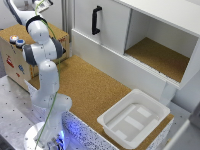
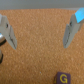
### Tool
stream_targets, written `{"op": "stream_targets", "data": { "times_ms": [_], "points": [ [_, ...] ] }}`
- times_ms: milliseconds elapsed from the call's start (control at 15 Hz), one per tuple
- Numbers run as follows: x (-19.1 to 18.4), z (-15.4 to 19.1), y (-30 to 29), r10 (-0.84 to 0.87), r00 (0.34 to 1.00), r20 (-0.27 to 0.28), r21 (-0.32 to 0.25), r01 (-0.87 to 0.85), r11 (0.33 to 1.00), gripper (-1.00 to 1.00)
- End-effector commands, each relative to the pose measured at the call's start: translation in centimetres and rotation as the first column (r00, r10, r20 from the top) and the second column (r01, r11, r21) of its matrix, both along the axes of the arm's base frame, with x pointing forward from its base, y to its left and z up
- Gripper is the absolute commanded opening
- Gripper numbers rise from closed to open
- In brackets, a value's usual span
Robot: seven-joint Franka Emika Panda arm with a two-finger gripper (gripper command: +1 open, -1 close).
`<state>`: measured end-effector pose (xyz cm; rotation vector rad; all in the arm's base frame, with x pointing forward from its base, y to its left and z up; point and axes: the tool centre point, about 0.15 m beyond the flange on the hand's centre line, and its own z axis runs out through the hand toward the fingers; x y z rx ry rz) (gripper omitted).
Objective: Grasp the purple block, then rotate it right
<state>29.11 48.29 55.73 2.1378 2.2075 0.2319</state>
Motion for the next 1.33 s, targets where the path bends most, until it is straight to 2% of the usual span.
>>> {"op": "stream_targets", "data": {
  "times_ms": [0,133,200,267,333,467,667,1267],
  "points": [
    [2.5,-4.5,-3.4,0.004,0.995,-0.1,0.057,0.001,0.998,1.0],
    [3.8,-6.5,-3.7,-0.052,0.992,-0.113,0.058,0.059,0.997,1.0],
    [4.6,-7.4,-3.6,-0.082,0.989,-0.124,0.077,0.092,0.993,1.0],
    [5.2,-8.3,-3.4,-0.091,0.991,-0.1,0.075,0.099,0.992,1.0],
    [6.1,-9.0,-2.9,-0.123,0.986,-0.113,0.1,0.134,0.986,1.0],
    [7.1,-10.0,-1.8,-0.133,0.985,-0.112,0.101,0.144,0.984,1.0],
    [7.4,-11.6,-0.8,-0.114,0.985,-0.128,0.041,0.12,0.992,1.0],
    [6.6,-13.4,-2.6,-0.088,0.99,-0.114,-0.039,0.084,0.996,1.0]
  ]
}}
